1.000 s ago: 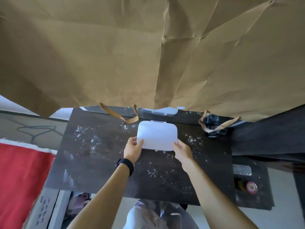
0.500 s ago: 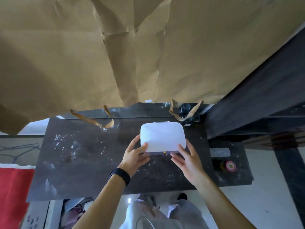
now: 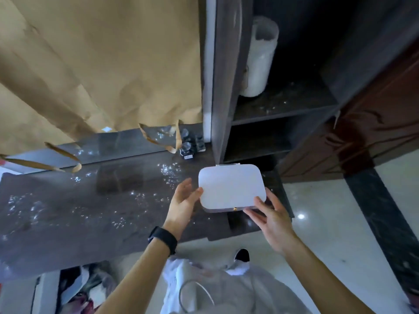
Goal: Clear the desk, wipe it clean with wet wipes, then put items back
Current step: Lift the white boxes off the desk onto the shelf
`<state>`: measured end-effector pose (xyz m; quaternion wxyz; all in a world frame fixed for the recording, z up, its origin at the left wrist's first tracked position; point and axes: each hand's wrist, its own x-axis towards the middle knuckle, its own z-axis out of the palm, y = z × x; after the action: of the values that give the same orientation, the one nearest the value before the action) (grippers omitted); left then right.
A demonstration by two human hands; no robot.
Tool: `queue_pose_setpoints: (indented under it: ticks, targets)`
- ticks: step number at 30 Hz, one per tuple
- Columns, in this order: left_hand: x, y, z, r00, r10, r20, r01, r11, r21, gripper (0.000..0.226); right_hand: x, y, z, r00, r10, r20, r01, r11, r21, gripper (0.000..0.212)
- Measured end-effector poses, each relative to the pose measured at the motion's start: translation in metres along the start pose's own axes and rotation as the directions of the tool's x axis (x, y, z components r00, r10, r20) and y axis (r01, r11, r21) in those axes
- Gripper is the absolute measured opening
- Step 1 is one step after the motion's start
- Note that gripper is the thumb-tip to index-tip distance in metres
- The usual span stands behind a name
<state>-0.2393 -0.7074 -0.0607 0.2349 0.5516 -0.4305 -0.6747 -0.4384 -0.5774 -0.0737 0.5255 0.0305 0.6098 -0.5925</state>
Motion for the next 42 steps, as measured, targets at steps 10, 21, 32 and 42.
queue_pose_setpoints:
  ticks: [10,21,32,42]
  targets:
    - [-0.001,0.089,0.105,0.803,0.595,-0.011,-0.543,0.741,0.395,0.065,0.057,-0.084,-0.046,0.996,-0.091,-0.019,0.092,0.994,0.051,0.044]
    - [-0.011,0.095,0.132,0.874,0.466,-0.142,-0.409,0.860,0.306,0.051,0.123,-0.094,-0.009,0.985,-0.170,0.019,0.169,0.953,-0.253,0.045]
    - [-0.004,0.090,0.132,0.874,0.475,-0.102,-0.400,0.822,0.406,0.075,0.130,-0.057,-0.010,0.710,-0.416,0.567,0.445,-0.359,-0.821,0.068]
    - [0.002,0.085,0.142,0.853,0.498,-0.159,-0.367,0.787,0.497,0.094,0.134,-0.075,0.006,0.785,-0.309,0.537,0.413,-0.386,-0.825,0.078]
